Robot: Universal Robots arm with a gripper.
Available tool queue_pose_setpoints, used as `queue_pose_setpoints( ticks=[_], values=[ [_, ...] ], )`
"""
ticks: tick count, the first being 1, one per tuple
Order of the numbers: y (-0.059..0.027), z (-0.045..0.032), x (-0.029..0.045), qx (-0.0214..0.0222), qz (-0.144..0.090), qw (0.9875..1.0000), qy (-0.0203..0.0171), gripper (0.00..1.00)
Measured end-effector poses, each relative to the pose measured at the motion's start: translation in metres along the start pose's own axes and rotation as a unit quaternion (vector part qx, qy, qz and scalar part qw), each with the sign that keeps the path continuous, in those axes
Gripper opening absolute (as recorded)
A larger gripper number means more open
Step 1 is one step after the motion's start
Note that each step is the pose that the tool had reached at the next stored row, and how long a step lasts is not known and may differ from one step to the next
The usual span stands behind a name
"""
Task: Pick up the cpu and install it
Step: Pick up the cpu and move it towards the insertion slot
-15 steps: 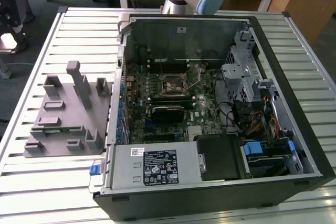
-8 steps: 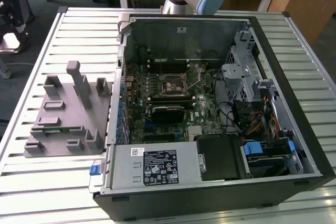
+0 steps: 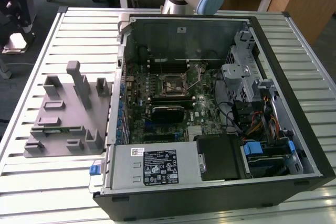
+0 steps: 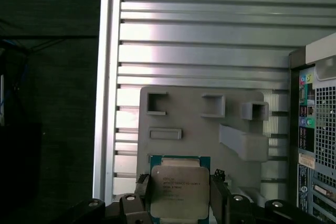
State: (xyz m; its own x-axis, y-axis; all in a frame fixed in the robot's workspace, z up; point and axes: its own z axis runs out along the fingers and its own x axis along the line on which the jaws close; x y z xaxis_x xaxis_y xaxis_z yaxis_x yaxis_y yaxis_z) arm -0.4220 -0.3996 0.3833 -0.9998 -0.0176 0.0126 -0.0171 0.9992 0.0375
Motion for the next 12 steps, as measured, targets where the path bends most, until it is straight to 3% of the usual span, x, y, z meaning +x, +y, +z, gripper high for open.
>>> queue_pose_setpoints(
  ticks=[12],
  values=[
    [-0.0003, 0.0012, -0.0136, -0.0015, 0.000, 1.0000, -0.0001, 0.54]
  ],
)
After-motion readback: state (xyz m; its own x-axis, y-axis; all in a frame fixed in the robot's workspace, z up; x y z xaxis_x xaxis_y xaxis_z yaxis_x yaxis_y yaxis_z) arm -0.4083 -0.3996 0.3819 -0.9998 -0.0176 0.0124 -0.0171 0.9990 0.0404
